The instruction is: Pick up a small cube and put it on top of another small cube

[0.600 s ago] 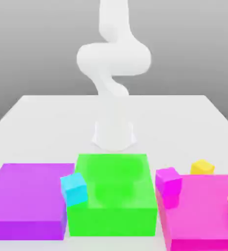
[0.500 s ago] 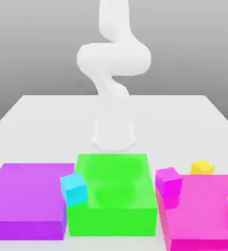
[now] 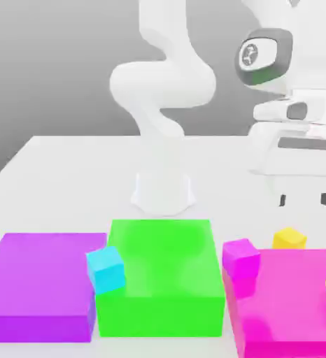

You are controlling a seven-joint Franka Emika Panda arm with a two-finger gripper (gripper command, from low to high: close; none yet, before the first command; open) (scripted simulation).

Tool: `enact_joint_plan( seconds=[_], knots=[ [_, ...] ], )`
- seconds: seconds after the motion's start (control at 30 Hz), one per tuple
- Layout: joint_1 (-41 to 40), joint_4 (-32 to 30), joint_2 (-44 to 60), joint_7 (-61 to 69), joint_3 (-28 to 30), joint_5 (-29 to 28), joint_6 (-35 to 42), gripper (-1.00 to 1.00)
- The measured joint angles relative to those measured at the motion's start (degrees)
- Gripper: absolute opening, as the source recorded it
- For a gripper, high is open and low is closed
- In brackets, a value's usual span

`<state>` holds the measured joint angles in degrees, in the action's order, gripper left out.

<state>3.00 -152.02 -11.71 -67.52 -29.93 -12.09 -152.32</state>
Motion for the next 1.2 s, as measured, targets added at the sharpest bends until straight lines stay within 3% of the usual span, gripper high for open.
enact_joint_plan(
  seconds=[0.17, 0.33, 0.4, 0.67, 0.97, 1.0, 1.2],
  knots=[
    [3.8, -5.0, 7.3, -2.9, -4.3, 0.2, -5.2, 0.00],
    [11.7, -9.7, 12.5, -0.9, -8.0, 7.4, -10.5, 0.00],
    [11.8, -9.8, 13.9, -1.4, -7.3, 7.4, -11.7, 0.00],
    [15.5, -7.9, 20.1, -10.2, -0.6, -4.1, -15.6, 0.00],
    [29.0, -6.1, 28.3, -21.7, 16.9, -19.7, -21.3, 0.00],
    [30.6, -6.0, 28.9, -22.1, 18.6, -20.3, -21.9, -1.00],
    [31.3, -5.9, 29.3, -22.6, 19.4, -21.0, -22.2, -1.00]
  ],
)
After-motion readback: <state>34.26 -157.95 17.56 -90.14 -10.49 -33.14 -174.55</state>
